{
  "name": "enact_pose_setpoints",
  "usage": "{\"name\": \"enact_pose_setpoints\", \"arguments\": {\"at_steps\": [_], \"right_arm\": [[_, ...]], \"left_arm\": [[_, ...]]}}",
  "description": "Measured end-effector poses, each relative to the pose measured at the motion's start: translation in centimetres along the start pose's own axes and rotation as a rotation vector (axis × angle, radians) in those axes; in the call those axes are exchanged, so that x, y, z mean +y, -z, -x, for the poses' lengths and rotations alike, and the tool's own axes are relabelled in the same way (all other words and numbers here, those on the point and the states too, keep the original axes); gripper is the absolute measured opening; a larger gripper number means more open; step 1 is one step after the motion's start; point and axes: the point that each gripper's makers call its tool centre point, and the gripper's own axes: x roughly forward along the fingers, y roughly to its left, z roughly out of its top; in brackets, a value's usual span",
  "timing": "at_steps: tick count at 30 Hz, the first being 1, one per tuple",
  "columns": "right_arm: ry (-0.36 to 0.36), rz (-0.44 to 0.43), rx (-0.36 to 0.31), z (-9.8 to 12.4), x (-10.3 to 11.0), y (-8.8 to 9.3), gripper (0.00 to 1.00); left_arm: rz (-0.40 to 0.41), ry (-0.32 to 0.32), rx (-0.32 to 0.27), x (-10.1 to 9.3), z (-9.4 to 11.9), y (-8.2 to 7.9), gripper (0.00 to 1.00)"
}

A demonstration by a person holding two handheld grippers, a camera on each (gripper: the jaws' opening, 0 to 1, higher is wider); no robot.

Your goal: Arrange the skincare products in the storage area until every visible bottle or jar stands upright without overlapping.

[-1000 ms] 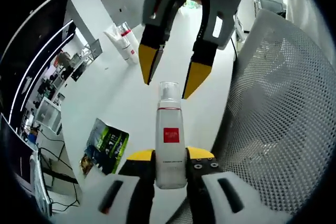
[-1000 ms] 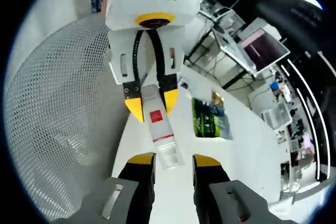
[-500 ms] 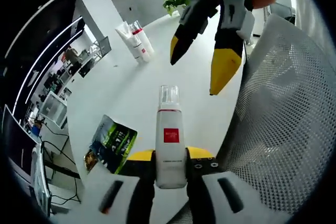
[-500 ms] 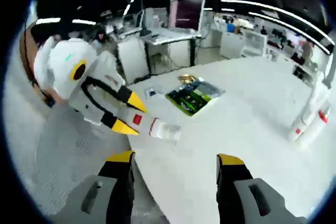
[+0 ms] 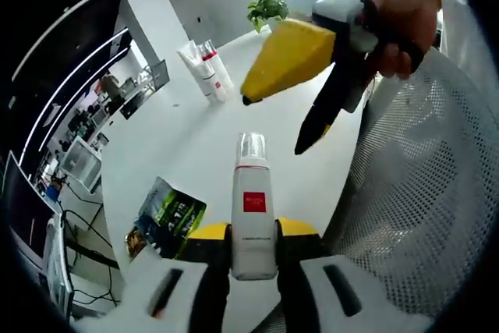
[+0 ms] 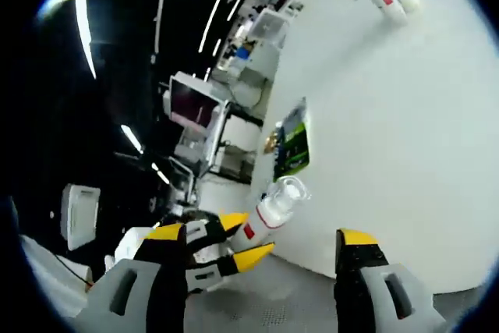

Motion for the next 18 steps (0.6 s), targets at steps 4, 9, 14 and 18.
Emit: {"name": "enact_pose_setpoints", "arguments": {"at_steps": [4, 9, 14, 18], "right_arm": [[0.025, -0.063, 0.007, -1.3, -0.3, 1.1, 0.61], [-0.05, -0.231, -0.061, -3.0, 1.5, 0.8, 0.51], [0.029, -0.256, -0.063, -3.3, -0.3, 0.9, 0.31], [0.036, -0.294, -0.077, -3.4, -0.9, 0.8, 0.22]], "left_arm": [[-0.003, 0.003, -0.002, -0.1, 0.0, -0.1, 0.18], [-0.019, 0.007, -0.012, -0.3, 0.0, -0.3, 0.18], [-0.037, -0.009, -0.02, -0.1, 0.2, -0.6, 0.18], [-0.071, -0.025, -0.026, 0.0, 0.3, -0.7, 0.19]]}}
